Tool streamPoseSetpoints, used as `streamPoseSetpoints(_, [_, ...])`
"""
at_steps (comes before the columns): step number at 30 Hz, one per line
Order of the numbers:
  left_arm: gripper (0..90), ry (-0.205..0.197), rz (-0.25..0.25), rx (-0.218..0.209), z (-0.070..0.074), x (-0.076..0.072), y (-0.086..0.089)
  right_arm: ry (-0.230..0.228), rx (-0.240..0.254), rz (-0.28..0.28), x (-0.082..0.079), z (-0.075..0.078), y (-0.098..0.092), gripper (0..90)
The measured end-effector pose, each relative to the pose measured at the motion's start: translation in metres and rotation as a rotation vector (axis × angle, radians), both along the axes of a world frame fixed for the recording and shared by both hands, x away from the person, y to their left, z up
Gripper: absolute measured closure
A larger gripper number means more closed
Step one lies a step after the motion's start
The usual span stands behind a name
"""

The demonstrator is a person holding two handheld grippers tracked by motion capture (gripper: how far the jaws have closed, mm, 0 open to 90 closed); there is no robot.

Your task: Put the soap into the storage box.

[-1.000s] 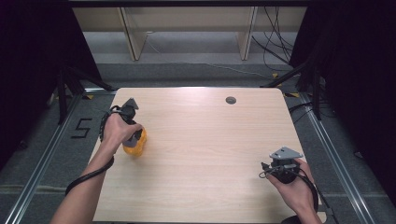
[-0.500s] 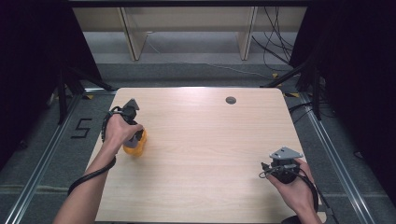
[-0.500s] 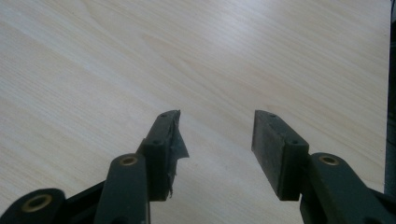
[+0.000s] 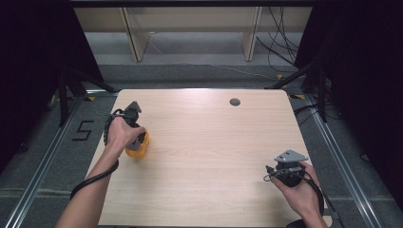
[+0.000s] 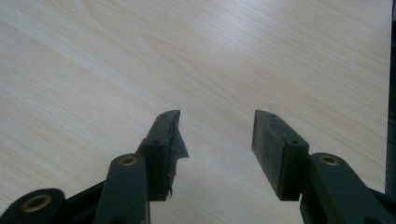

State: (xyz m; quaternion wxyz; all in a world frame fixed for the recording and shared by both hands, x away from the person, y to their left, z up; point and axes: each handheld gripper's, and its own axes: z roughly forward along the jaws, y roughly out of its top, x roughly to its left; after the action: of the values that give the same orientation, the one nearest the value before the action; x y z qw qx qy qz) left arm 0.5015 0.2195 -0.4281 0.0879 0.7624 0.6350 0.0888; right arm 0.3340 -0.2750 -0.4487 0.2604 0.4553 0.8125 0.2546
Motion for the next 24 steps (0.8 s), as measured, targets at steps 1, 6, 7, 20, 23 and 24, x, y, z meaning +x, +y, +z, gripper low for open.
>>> streamPoseSetpoints(1, [49.2, 0.002, -0.002, 0.0, 0.0001, 0.0001, 0.0001, 0.0, 0.0, 0.0, 0.0, 0.0, 0.0, 51.9])
streamPoseSetpoints(6, [49.2, 0.004, 0.007, -0.003, -0.0018, 0.0004, -0.0005, 0.001, 0.0, -0.001, -0.0002, 0.0001, -0.0001, 51.9])
streamPoseSetpoints(7, [49.2, -0.006, 0.02, -0.004, -0.0033, 0.0003, -0.0013, 0.002, 0.001, -0.002, -0.0003, 0.0001, -0.0001, 51.8])
streamPoseSetpoints(20, [49.1, 0.021, -0.005, 0.004, -0.0051, 0.0007, 0.0006, 0.0, -0.001, 0.001, 0.0, 0.0, 0.0, 51.9])
streamPoseSetpoints(23, [49.2, 0.019, -0.005, 0.004, -0.0057, 0.0008, -0.0002, 0.0, -0.001, 0.002, 0.0, -0.0001, 0.0, 51.9])
streamPoseSetpoints(24, [49.2, 0.019, -0.006, 0.006, -0.006, 0.0008, -0.0005, 0.005, 0.002, -0.002, -0.0004, 0.0, 0.0003, 51.9])
